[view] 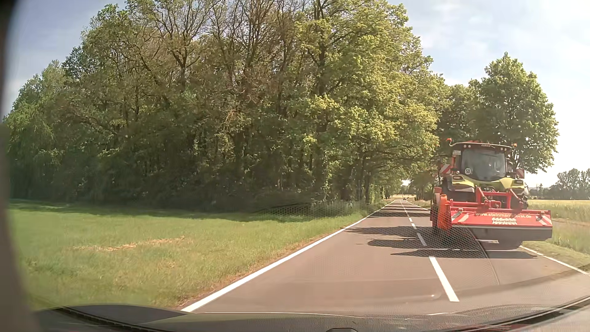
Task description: Follow the waypoints while adhering to traffic rules and regulations
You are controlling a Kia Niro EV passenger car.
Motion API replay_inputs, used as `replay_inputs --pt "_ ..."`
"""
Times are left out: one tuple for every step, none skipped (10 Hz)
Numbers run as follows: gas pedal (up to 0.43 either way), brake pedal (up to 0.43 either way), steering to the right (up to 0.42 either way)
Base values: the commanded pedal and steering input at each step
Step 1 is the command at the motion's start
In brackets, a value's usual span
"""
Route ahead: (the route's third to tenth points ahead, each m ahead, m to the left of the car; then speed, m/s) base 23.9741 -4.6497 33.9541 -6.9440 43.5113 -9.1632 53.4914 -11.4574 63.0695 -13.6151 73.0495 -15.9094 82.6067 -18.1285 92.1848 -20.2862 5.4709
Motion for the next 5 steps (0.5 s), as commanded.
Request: replay_inputs --pt "0.280 0.000 0.061" --pt "0.287 0.000 0.064" --pt "0.287 0.000 0.065" --pt "0.287 0.000 0.065" --pt "0.287 0.000 0.065"
